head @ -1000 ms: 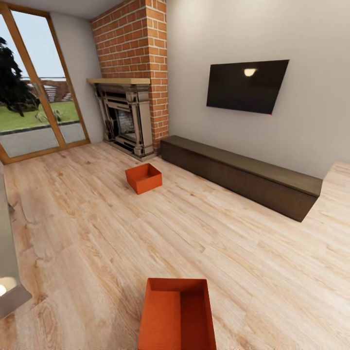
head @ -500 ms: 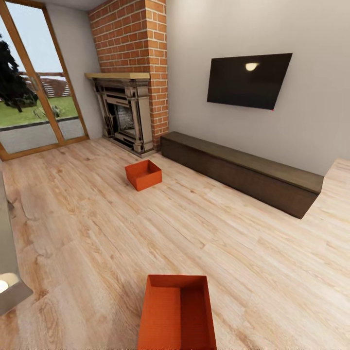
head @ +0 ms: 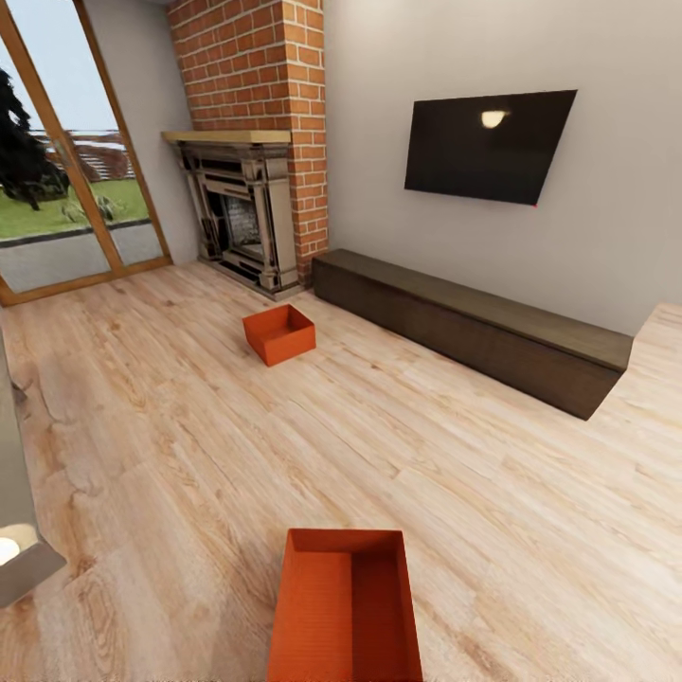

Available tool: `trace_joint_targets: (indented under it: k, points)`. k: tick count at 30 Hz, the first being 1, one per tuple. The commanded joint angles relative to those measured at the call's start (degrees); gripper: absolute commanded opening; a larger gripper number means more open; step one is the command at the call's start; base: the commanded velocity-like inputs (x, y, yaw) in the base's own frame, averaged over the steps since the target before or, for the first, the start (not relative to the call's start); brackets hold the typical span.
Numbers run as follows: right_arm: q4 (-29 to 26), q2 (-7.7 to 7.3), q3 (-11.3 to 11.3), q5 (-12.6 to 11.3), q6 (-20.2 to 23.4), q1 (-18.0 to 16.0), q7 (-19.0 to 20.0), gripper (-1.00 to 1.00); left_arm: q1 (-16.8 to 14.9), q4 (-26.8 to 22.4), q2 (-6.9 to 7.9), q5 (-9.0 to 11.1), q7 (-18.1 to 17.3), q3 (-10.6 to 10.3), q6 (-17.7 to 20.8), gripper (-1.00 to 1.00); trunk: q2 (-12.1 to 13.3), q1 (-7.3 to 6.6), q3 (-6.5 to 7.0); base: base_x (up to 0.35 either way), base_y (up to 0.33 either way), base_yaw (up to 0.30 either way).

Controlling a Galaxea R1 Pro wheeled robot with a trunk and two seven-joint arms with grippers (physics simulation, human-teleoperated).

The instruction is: Move the two storage containers from the living room to the garage. In the garage, place one container on the floor and stack the other container on top of it (either order is fine).

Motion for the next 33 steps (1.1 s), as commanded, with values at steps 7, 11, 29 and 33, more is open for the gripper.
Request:
trace_joint_targets:
  k: [7, 11, 29, 33]
  points:
    - [0.2, 0.11, 0.5, -0.6, -0.4, -0.1, 0.0, 1.00, 0.0, 0.0, -0.01, 0.4, 0.0, 0.3, -0.1, 1.00, 0.0, 0.00, -0.68, 0.000, 0.000, 0.000]
    - [0.2, 0.12, 0.5, -0.6, -0.4, -0.1, 0.0, 1.00, 0.0, 0.0, -0.01, 0.4, 0.0, 0.3, -0.1, 1.00, 0.0, 0.00, -1.04, 0.000, 0.000, 0.000]
    - [0.2, 0.03, 0.5, -0.6, -0.4, -0.1, 0.0, 1.00, 0.0, 0.0, -0.01, 0.4, 0.0, 0.3, -0.1, 1.00, 0.0, 0.00, -2.68, 0.000, 0.000, 0.000]
    - [0.2, 0.03, 0.5, -0.6, -0.4, -0.1, 0.0, 1.00, 0.0, 0.0, -0.01, 0.4, 0.0, 0.3, -0.1, 1.00, 0.0, 0.00, -3.04, 0.000, 0.000, 0.000]
